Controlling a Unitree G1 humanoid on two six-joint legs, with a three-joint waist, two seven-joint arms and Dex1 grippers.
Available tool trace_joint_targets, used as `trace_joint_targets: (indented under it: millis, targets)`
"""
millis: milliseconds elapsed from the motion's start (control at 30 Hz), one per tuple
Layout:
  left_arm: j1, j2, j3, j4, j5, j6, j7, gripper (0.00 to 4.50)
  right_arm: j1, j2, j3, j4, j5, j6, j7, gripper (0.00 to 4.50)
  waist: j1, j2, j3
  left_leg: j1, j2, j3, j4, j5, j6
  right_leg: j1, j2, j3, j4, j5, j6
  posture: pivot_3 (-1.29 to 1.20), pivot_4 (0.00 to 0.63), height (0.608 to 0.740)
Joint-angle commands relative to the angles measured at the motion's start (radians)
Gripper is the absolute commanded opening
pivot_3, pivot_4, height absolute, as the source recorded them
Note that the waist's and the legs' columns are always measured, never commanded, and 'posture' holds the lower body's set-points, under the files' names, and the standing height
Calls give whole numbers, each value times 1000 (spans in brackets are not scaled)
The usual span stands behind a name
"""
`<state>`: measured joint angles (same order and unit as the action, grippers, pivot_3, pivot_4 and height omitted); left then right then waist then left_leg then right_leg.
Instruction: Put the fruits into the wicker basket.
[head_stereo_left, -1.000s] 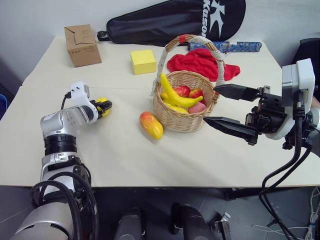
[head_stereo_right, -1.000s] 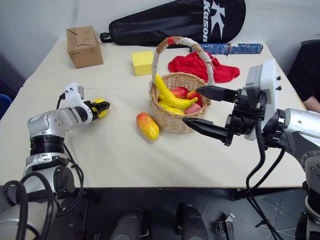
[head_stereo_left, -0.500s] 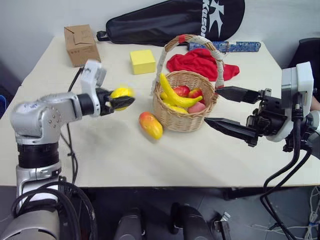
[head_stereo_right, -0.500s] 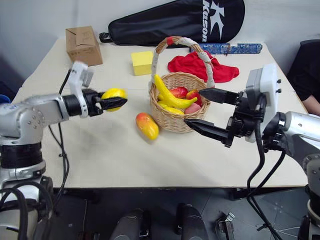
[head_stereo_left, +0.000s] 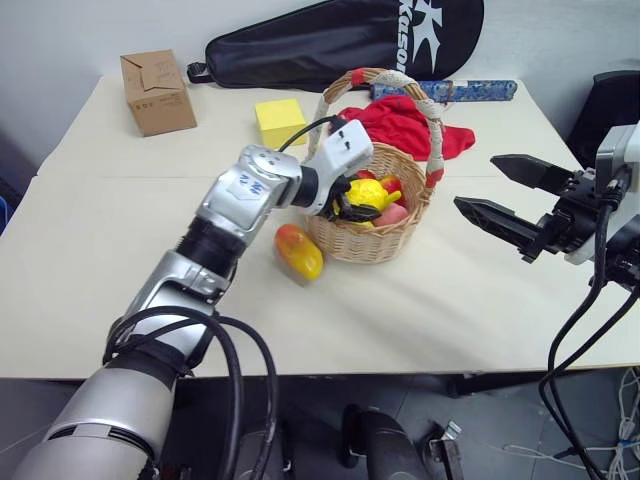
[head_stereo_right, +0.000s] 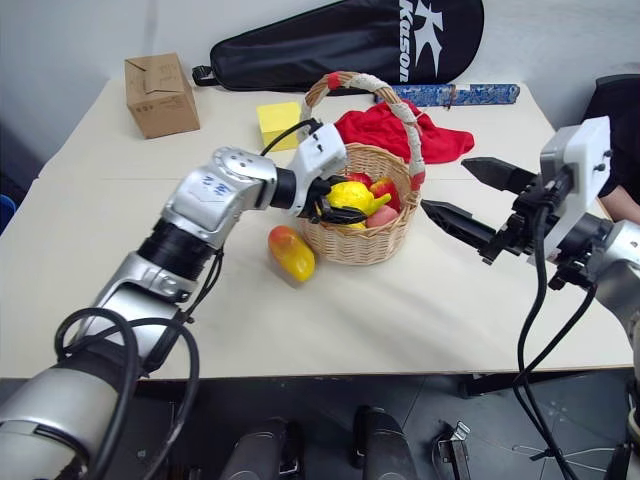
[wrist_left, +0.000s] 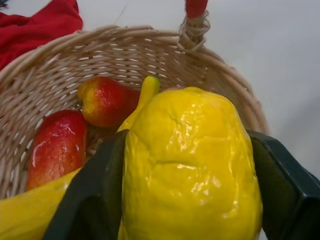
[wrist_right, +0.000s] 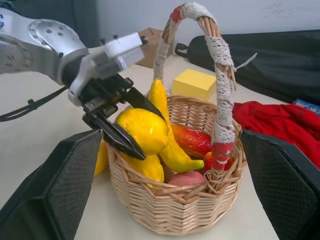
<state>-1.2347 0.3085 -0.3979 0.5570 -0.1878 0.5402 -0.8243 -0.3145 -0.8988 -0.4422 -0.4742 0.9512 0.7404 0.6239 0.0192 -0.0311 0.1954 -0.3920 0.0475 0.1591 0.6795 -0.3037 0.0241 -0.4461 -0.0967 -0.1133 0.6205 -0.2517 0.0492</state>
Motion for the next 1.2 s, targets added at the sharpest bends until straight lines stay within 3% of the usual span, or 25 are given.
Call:
trace_joint_targets:
  millis: [33, 200, 333, 400, 500, 700, 1033, 1200]
  targets:
    - [-30, 10, 96, -4, -19, -35, -40, 4488, 34, 15, -41, -54, -1, -22, -17, 4500, -2, 0, 0, 0, 0, 0, 0, 0, 0, 0, 0, 0, 0, 0, 0, 0, 150, 740]
    - [116, 161, 252, -235, -118, -61, -174, 4488, 51, 26, -30, -63, -3, -21, -33, 4500, -23, 0, 0, -1, 1, 0, 0, -1, 0, -1, -2, 1, 1, 0, 0, 0, 150, 740]
    - [290, 309, 264, -432, -119, -175, -325, 4488, 55, 17, -21, -49, -7, -15, -20, 4500, -23, 1, 0, 2, 2, 0, 0, 0, -3, -1, -1, 2, 3, -1, -1, 0, 150, 740]
    - [324, 353, 238, -435, -60, -243, -349, 4488, 56, 11, -12, -40, -15, -17, -6, 4500, -13, 1, 0, 1, 2, 0, 1, 1, -3, -1, 0, 2, 4, -1, -1, 0, 150, 740]
    - [349, 419, 158, -336, 109, -519, -374, 4488, 50, 15, 19, -21, -44, -28, 12, 4500, 3, 1, 0, 1, -1, -2, 2, -1, 1, 1, 0, 1, 2, 0, 0, 0, 150, 740]
    - [294, 357, 76, -88, 277, -902, -318, 4488, 28, 31, 45, -15, -49, -25, 20, 4500, 8, 1, 0, -1, -1, -1, 3, -4, 5, 1, -4, 0, 0, 1, 1, 0, 150, 740]
    - [168, 235, 7, 212, 417, -1080, -267, 4488, 19, 32, 31, -22, -37, -3, 5, 4500, 2, 1, 0, -3, -1, 1, 4, -5, 7, 0, -1, -2, -1, 2, 3, 0, 150, 740]
    - [164, 243, 3, 257, 437, -1088, -291, 3368, 34, 33, 20, -43, -24, 0, -4, 4500, 0, 1, 0, -3, 0, 1, 4, -7, 10, -1, -1, -2, 0, 2, 3, 0, 150, 740]
